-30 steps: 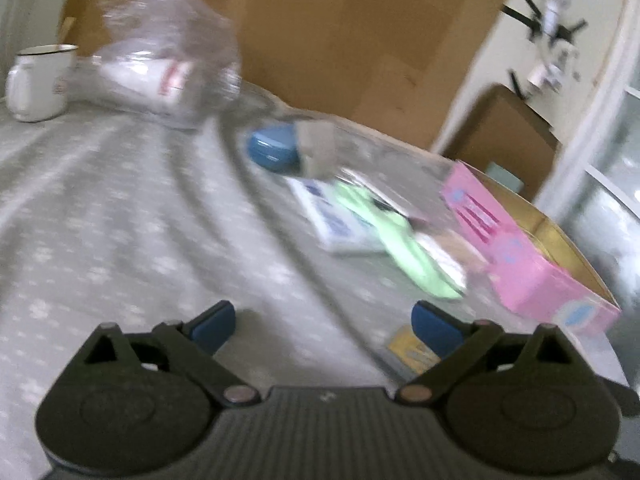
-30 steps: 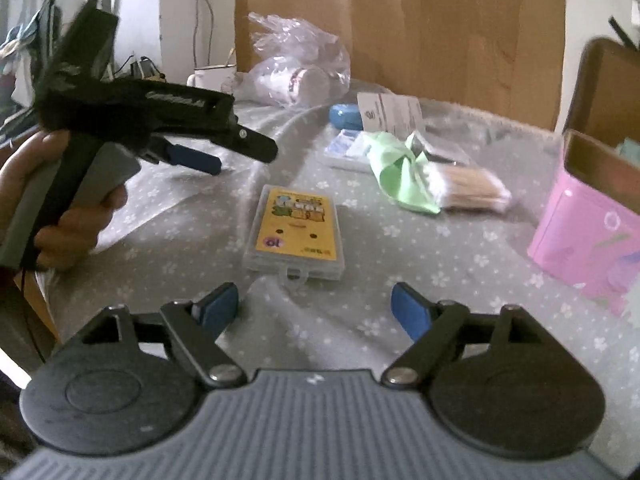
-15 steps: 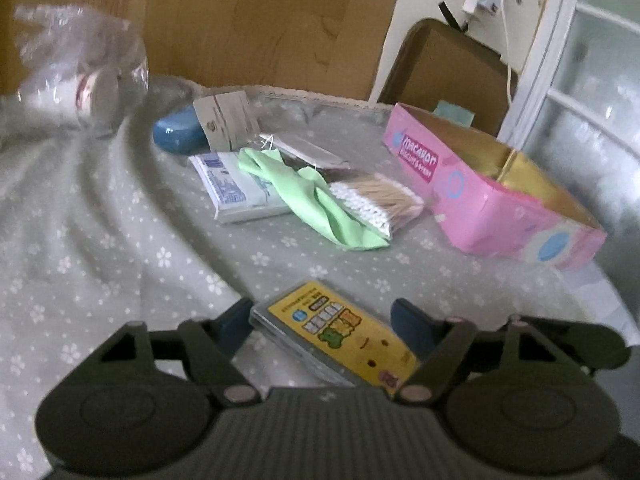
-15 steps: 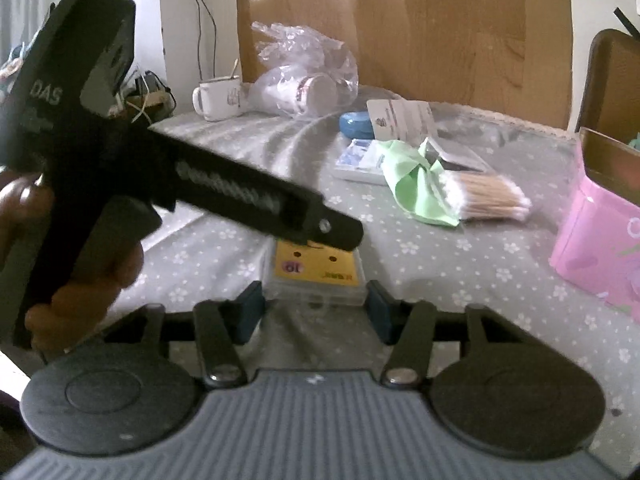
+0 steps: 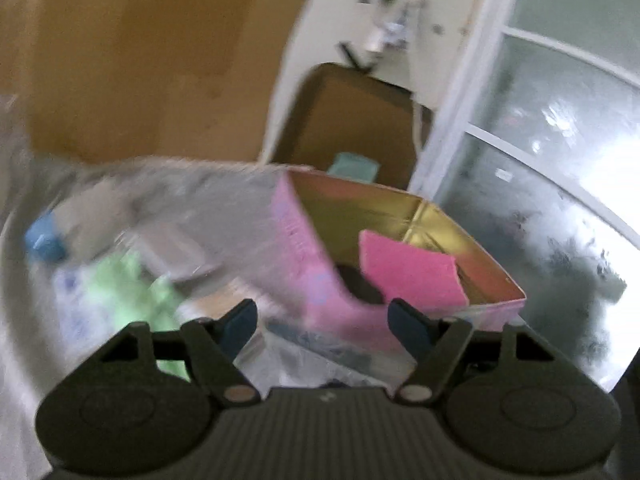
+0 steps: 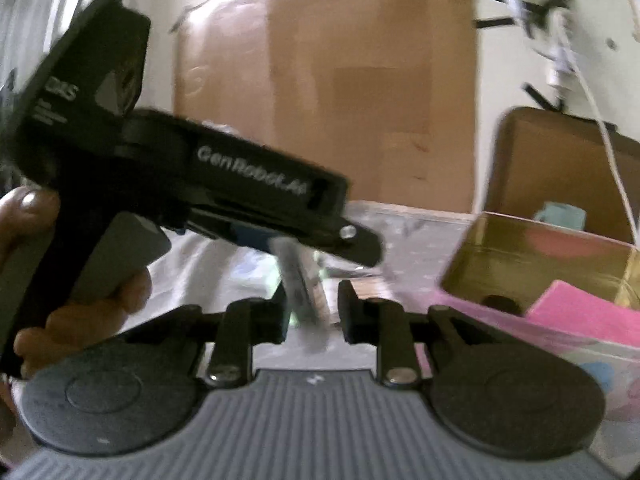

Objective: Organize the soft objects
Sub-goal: 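Grasp the yellow card pack with the left gripper, then carry the card pack into the pink tin and open the left gripper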

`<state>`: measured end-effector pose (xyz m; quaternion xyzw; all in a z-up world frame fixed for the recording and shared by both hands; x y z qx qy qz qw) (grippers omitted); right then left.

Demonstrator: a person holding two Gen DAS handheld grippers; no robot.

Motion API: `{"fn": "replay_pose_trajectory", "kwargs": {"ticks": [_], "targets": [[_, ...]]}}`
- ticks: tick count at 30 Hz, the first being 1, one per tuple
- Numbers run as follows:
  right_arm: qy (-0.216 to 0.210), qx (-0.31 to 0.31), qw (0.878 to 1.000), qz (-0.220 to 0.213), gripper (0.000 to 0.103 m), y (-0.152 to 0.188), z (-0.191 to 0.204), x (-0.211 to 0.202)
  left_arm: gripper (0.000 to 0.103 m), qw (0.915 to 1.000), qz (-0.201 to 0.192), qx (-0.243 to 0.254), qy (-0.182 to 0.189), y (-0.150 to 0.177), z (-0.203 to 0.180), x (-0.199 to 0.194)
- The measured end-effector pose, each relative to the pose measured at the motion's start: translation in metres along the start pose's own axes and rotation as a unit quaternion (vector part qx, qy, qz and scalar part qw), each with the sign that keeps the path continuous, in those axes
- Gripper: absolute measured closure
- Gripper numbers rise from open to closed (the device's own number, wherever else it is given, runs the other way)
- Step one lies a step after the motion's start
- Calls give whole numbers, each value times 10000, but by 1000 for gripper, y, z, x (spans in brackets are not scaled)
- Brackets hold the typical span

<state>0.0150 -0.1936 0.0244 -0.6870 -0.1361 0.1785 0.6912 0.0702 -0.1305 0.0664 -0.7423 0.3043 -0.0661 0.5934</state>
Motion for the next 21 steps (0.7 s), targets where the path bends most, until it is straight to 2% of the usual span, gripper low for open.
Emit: {"fn": "replay_pose_trajectory", "kwargs": {"ticks": [2,6,8,10,14,15,17,19,21], "targets": [[296,-93,9995,-96,76,-2,-15,3,30,9995,-58,276,115,-5,-18,18],[721,77,9971,-219,79,-6,-50,5,30,9989,131,-6,456,-7,-32,52],[982,14,9949,-233,79,-5,-63,5,30,9990,173,28,401,-8,-36,66],[1164,209,9928,-204,78,-4,-79,3,30,9993,124,-105,325,-13,-29,69],[1127,609,9913,-298,76,1,-96,-20,28,9995,17,-309,-32,-19,7,54],[1062,648,9919,-246,73,4,-98,-26,28,9993,61,-355,-101,-16,16,48],[752,811,9939,15,61,15,-97,-37,28,9985,262,-467,-69,-6,28,38],[463,916,9941,352,41,28,-91,-48,28,9963,594,-608,76,12,32,32],[443,780,9939,642,28,40,-87,-51,24,9930,932,-694,234,33,26,33]]}}
Point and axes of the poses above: each gripper's, at about its wrist camera, not at the fingertips, and x roughly the way its jaws point, z to its left, y to its underside, the point moved 5 cm from there along x, roughly the way its jaws point, and after that the axes turned 15 degrees about -z, right-handed, at the moved point
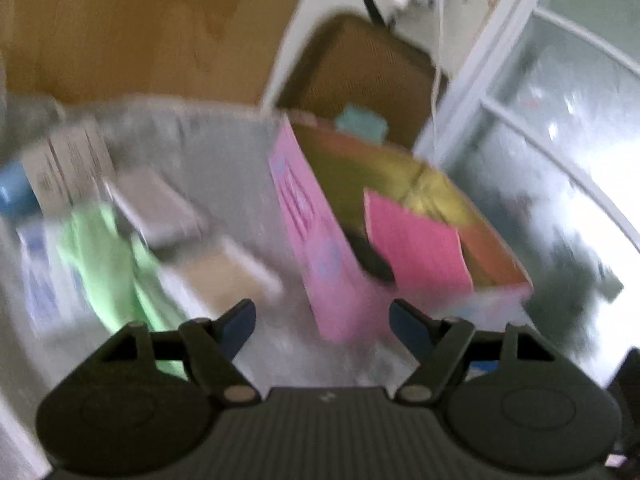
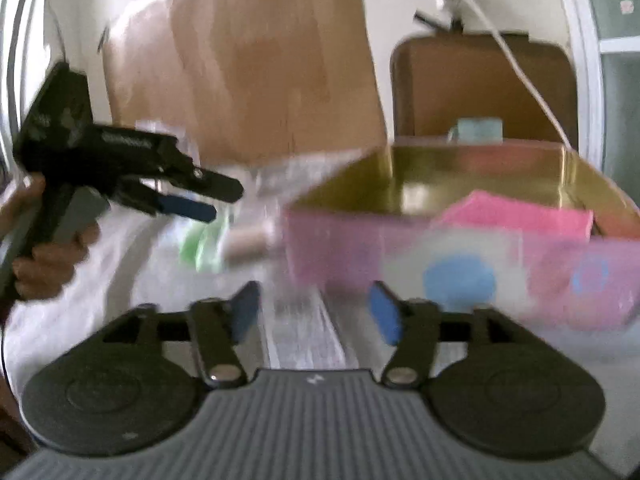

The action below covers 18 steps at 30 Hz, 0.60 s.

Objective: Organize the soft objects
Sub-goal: 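Carry the card pack into the pink tin and open the left gripper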

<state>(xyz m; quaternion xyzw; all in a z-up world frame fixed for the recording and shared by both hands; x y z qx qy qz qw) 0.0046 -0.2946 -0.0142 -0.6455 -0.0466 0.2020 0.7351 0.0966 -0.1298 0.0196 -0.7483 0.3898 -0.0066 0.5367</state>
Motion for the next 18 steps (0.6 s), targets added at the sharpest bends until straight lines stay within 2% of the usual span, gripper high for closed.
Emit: {"fn": "replay_pose_trajectory", "kwargs": {"ticks": [1,4,5,6,7,8,9,10,11,12,13,15,18], "targets": [[34,-152,9998,159,24,8,2,0,20,9999,130,-25,42,8,-3,5],[83,-422,9979,491,24,23,9,7,17,9980,571,-144,210,32,-13,26],[53,-453,9973,573,25,25,12,11,11,9980,568,-115,252,37,-18,30],[21,-499,9969,600,30,28,15,12,5,9982,540,-11,249,40,-23,32],[30,-639,9963,569,42,28,19,13,5,9983,540,76,226,42,-27,34],[-36,-715,9959,556,42,26,25,14,5,9982,544,157,217,46,-31,33],[-195,-565,9967,556,43,26,29,14,8,9978,567,242,240,49,-36,32],[-332,-395,9972,548,44,25,31,16,17,9978,523,390,109,50,-37,30],[-320,-388,9974,519,44,25,35,17,22,9973,480,560,-29,50,-37,27],[-291,-434,9975,483,44,25,37,16,32,9972,445,585,-103,50,-34,23],[-297,-391,9979,418,44,25,38,14,37,9978,425,491,-131,48,-30,19],[-366,-203,9988,252,44,21,39,9,37,9990,374,208,-98,40,-24,7],[-394,-406,9982,-182,44,3,49,-2,37,9995,145,276,-35,22,-32,-6]]}}
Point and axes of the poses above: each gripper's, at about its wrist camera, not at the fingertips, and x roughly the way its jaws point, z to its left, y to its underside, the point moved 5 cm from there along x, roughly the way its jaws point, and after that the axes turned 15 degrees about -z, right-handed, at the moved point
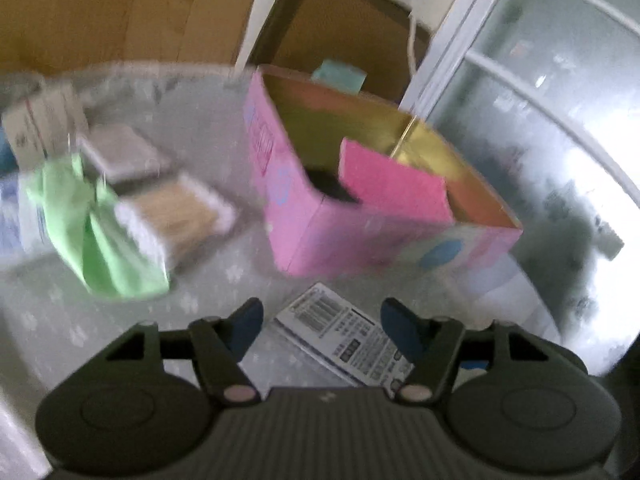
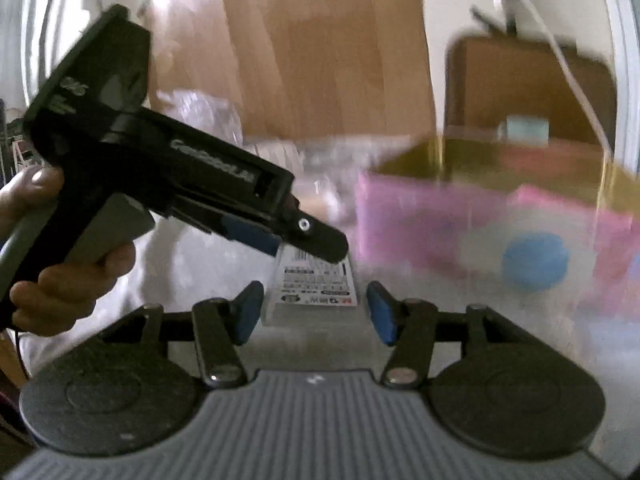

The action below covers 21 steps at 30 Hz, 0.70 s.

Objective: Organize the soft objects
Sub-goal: 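Carry the card pack into the pink tin and open the left gripper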

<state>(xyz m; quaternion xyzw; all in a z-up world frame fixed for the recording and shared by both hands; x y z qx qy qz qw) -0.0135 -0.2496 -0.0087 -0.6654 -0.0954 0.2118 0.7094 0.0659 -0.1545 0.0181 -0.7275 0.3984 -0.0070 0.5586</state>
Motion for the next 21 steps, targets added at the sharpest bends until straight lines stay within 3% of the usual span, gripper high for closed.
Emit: {"fn": "replay_pose_trajectory", "kwargs": {"ticks": [4,8,14,17,18,19,21], "targets": [[189,-406,9969,-655,44,-37,-1,-6,34,9977,-540,338,211,-45,-26,-7],[622,-747,9901,-1012,44,-57,-28,3,34,9938,-794,634,444,-81,-52,22],[1262,-550,9876,-752,44,-48,-92,35,32,9954,-592,534,535,-94,-64,104],[1745,-694,9807,-548,43,-37,-116,56,25,9968,-548,479,342,-89,-63,135],[2022,-866,9747,-401,34,-32,-123,65,25,9973,-523,474,194,-86,-62,141],[2080,-733,9739,-541,29,-32,-129,65,25,9976,-525,447,113,-83,-59,139],[2453,-721,9649,-598,30,-33,-136,61,25,9969,-670,378,173,-80,-56,125]]}}
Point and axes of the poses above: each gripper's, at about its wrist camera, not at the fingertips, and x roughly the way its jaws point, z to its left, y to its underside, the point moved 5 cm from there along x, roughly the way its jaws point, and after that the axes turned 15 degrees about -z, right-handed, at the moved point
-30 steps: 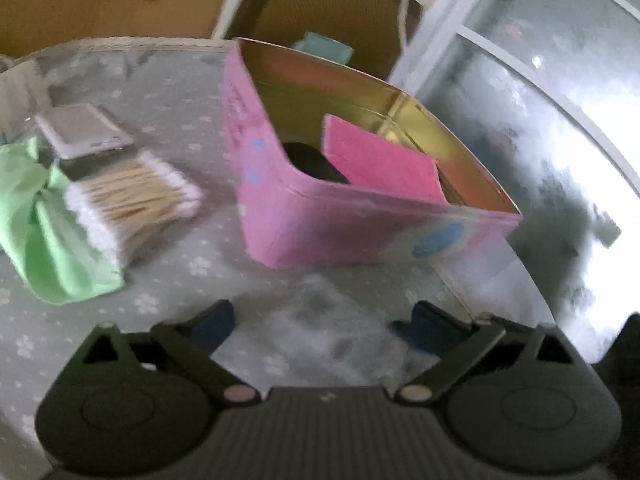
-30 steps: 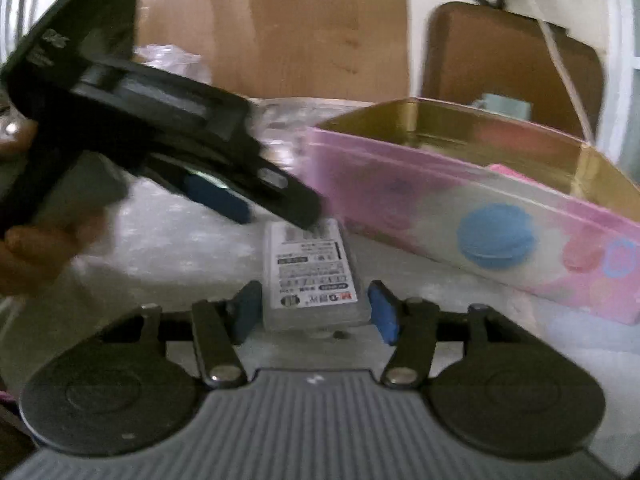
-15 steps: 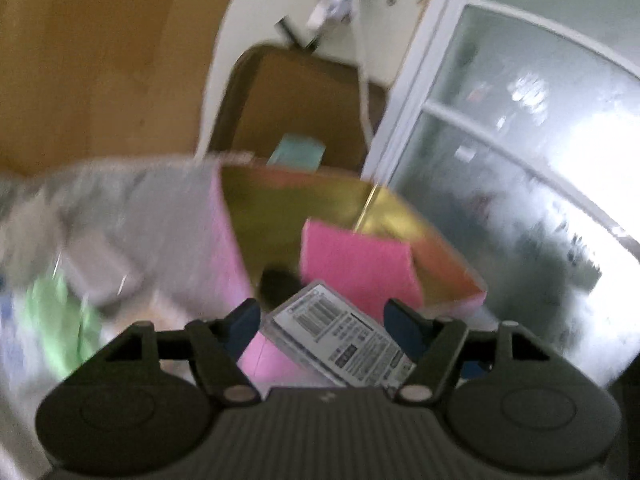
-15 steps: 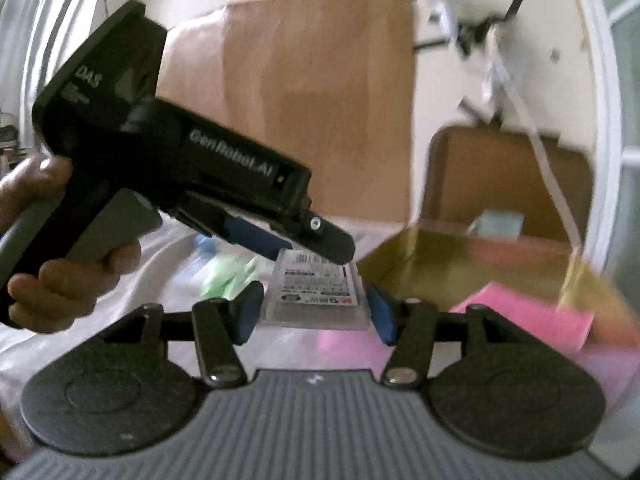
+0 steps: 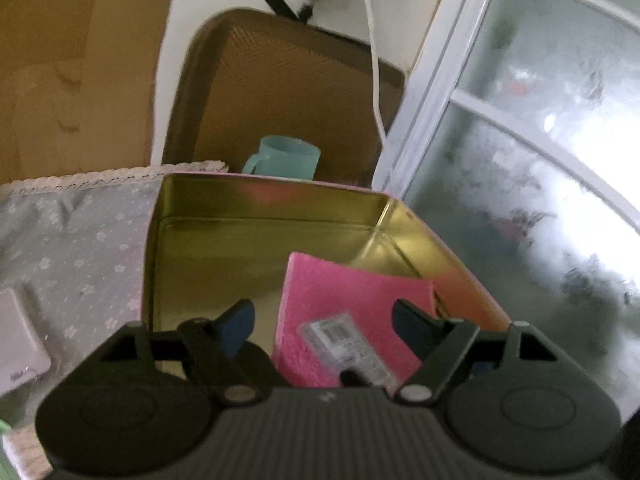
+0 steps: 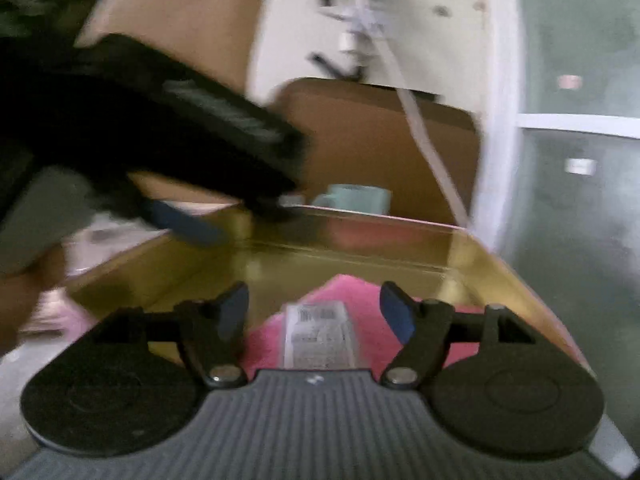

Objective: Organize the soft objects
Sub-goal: 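Carry the card pack into the pink tin and open the left gripper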

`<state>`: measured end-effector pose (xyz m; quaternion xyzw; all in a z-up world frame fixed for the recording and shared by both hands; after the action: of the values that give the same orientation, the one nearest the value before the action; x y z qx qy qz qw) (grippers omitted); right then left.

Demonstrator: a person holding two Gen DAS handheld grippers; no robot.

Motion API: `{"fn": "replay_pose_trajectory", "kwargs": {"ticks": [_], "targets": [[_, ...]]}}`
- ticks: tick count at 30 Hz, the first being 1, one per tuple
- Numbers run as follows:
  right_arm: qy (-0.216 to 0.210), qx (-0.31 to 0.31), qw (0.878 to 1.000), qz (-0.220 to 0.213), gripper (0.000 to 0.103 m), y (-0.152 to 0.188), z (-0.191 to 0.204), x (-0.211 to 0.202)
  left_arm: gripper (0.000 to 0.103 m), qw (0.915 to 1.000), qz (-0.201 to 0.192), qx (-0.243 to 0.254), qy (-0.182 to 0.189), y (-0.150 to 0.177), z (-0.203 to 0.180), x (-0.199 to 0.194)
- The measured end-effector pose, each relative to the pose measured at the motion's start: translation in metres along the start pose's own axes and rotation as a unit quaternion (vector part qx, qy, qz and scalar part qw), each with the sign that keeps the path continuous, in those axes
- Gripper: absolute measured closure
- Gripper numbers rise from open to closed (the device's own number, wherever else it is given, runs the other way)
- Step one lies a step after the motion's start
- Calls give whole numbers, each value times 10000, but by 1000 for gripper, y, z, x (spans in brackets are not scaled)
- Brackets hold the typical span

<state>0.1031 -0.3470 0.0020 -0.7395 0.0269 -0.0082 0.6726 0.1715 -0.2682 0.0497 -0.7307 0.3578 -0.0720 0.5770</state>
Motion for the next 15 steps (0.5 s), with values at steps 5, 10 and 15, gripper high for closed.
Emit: {"fn": "replay_pose_trajectory", "kwargs": {"ticks": [5,10,15], "targets": [[-80,222,9992,-321,31,-4,0,-23,24,9982,-537,189,-165,-1,18,-66],[-525,477,9955,-627,35,-16,22,-45,23,9944,-629,-109,-843,21,82,-139],[-1685,542,9830,-491,39,-28,81,-59,24,9743,-392,-370,-2187,56,170,-197]]}}
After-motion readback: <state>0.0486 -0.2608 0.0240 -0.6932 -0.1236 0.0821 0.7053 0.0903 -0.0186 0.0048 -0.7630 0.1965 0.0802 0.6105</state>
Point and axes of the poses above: each gripper's, at about its wrist camera, not at the fingertips, and x roughly the way its jaws point, z to its left, y to its underside, the point moved 5 cm from there along x, roughly the way its jaws point, and after that the axes turned 15 degrees about -z, right-handed, at the moved point
